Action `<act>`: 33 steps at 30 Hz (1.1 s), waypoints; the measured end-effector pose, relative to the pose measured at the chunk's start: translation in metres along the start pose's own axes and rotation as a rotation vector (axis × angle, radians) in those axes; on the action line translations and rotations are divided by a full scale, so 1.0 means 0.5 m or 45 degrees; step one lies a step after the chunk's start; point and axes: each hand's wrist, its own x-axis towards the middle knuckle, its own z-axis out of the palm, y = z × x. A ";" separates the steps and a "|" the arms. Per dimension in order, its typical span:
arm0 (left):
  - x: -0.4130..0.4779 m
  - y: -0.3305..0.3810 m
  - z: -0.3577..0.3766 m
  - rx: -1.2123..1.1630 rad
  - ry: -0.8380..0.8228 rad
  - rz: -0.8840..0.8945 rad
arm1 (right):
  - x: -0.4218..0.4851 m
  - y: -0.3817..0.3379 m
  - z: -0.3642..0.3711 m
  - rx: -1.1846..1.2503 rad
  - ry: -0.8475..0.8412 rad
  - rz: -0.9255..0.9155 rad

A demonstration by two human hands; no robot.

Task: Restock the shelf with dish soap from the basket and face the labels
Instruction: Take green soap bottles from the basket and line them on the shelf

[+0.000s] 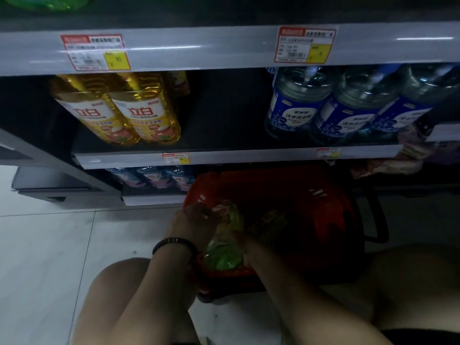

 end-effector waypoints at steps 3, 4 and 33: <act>0.013 -0.010 0.009 -0.014 0.042 0.019 | -0.049 0.007 -0.004 -0.066 0.046 -0.076; 0.015 -0.013 0.012 0.005 0.025 0.021 | -0.062 0.013 -0.007 -0.109 0.062 -0.101; -0.435 0.155 -0.025 -1.516 0.328 0.784 | -0.726 -0.017 0.023 -0.851 0.629 -1.759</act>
